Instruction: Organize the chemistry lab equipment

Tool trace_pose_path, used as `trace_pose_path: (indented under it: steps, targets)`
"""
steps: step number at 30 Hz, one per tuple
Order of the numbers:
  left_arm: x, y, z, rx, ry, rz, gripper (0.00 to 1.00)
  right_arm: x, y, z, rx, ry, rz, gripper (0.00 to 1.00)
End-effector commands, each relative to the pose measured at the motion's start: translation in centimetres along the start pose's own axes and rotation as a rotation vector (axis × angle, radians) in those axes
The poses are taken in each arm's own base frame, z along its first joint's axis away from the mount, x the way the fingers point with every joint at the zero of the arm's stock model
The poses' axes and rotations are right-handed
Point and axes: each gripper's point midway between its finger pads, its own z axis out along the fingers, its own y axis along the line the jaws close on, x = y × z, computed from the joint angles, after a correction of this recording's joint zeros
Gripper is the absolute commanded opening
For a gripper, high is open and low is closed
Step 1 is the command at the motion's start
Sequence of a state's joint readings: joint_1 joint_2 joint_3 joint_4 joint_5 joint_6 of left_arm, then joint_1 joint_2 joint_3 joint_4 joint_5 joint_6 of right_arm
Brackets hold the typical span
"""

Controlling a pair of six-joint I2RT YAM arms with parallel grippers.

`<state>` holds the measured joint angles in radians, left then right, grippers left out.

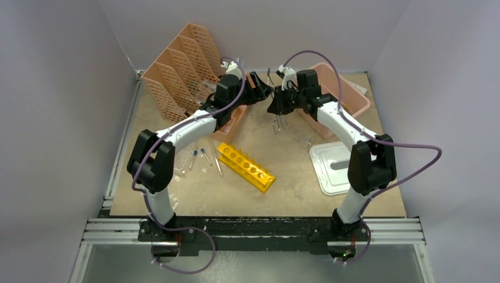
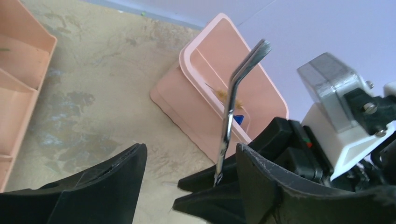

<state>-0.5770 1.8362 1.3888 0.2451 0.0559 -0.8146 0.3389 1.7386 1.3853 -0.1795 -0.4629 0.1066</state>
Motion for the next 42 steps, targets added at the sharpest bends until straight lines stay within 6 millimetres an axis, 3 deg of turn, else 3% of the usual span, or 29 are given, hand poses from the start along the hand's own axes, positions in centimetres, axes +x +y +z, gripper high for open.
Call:
trace_pose_path:
  steps: [1, 5, 9, 13, 19, 24, 28, 42]
  targets:
    - [-7.0, -5.1, -3.9, 0.144, -0.120, 0.069, 0.71, -7.7, 0.5, -3.9, 0.050, -0.181, -0.164, 0.00]
    - [-9.2, -6.0, -6.7, 0.200, -0.141, 0.123, 0.73, -11.0, -1.5, -6.7, 0.116, -0.241, -0.208, 0.00]
    - [-9.7, -5.5, -9.0, 0.151, -0.132, 0.221, 0.73, -14.0, -4.5, -10.7, 0.220, -0.297, -0.276, 0.00]
    - [-9.1, -3.5, -10.8, 0.052, -0.111, 0.290, 0.73, -14.4, -9.3, -13.4, 0.380, -0.256, -0.363, 0.00]
    - [-7.3, -1.4, -11.6, -0.001, -0.062, 0.324, 0.73, -12.2, -16.2, -14.6, 0.517, -0.096, -0.434, 0.00]
    - [-6.4, -0.5, -11.7, -0.030, -0.019, 0.335, 0.73, -8.5, -21.6, -13.9, 0.535, 0.073, -0.395, 0.00]
    - [-7.2, -1.6, -11.7, -0.018, -0.018, 0.330, 0.73, -6.2, -24.1, -12.4, 0.513, 0.165, -0.403, 0.00]
    - [-6.8, -1.4, -10.1, -0.025, 0.010, 0.266, 0.73, -1.5, -28.3, -7.6, 0.420, 0.314, -0.382, 0.00]
